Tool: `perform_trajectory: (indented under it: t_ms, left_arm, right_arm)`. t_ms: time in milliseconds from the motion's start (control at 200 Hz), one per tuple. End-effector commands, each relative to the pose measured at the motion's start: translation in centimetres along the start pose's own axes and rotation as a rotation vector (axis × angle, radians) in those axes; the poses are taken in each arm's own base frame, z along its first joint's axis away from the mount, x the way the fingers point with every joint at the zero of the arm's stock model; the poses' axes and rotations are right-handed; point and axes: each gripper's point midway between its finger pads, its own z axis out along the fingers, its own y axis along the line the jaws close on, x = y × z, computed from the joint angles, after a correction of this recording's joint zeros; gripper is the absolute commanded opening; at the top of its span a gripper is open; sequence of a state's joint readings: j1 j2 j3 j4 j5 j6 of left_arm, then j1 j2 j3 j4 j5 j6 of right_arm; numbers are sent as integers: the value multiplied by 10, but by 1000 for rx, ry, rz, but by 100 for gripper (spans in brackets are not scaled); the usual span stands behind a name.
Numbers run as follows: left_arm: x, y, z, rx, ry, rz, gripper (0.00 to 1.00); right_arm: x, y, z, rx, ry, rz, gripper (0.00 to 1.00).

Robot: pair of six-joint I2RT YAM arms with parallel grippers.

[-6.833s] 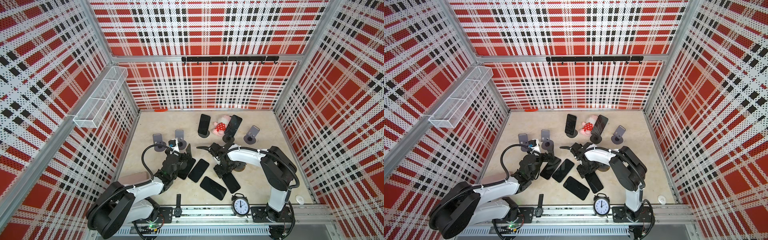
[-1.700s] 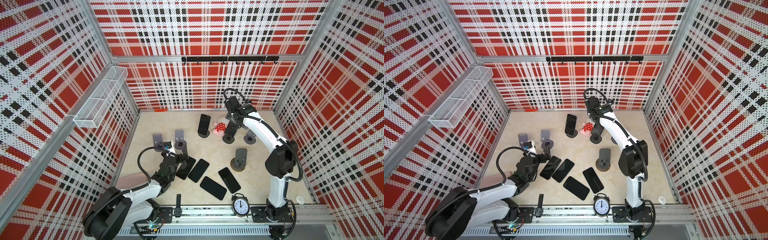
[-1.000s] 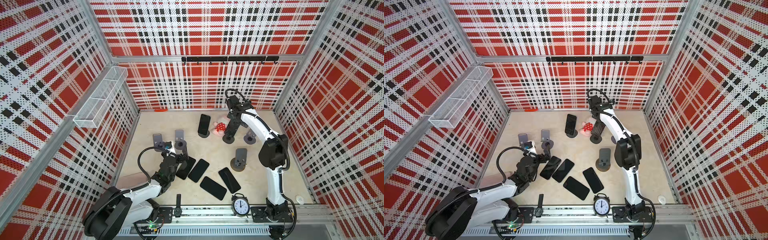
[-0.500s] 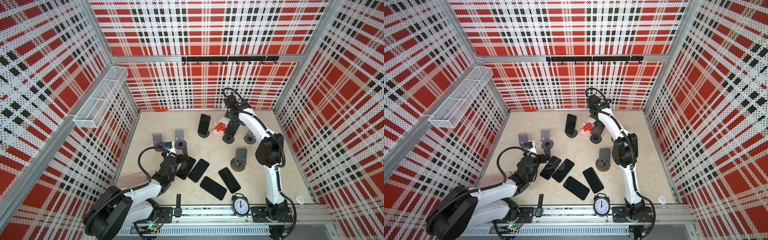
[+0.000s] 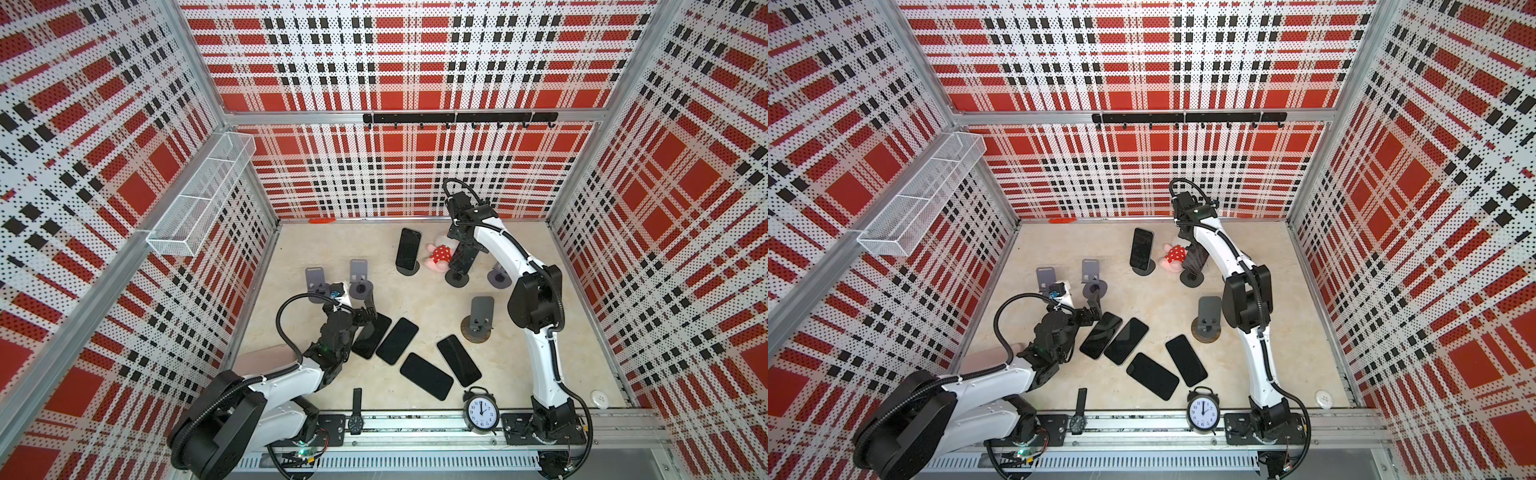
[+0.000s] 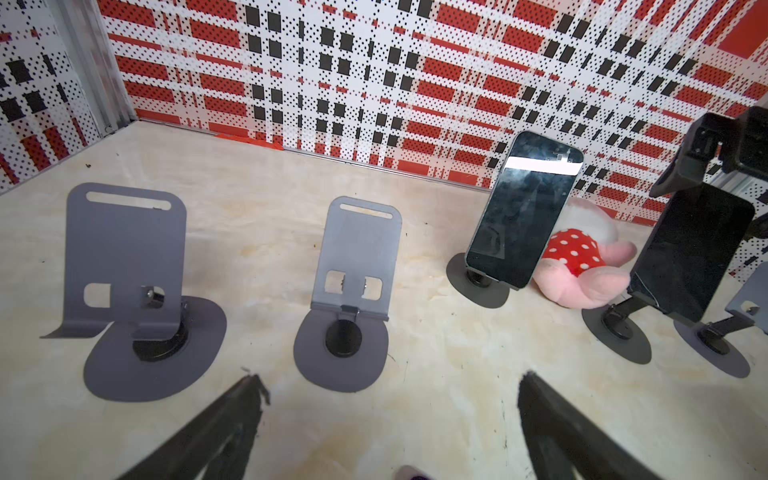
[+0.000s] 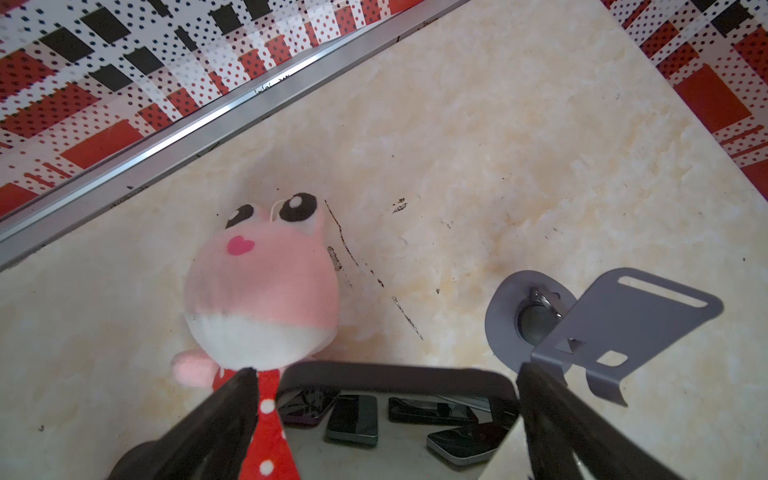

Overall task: Remove the phone from the phone stand
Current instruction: 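Lower the right gripper onto the black phone's top edge and close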

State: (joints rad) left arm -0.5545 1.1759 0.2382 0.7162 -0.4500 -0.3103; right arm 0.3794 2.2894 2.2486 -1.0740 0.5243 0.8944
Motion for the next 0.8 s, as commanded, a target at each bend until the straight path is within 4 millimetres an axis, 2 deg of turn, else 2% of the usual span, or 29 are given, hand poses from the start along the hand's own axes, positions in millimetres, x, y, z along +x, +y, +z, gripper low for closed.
perform_trajectory:
  t_ms: [0, 225, 386, 797]
  left_arm:
    - [-12, -2, 4, -2, -25, -7, 98]
    - [-13, -1, 3, -8, -27, -7, 98]
    - [-11, -2, 5, -5, -18, -5, 98]
    - [-10, -1, 6, -9, -15, -7, 98]
  right_arm:
    - [-8, 3, 0, -2, -24, 5, 99]
    - [-8, 2, 4, -1, -19, 1, 83]
    - [-8, 5, 3, -12, -19, -12, 77]
    - [-16, 4, -9, -32, -30, -29, 74]
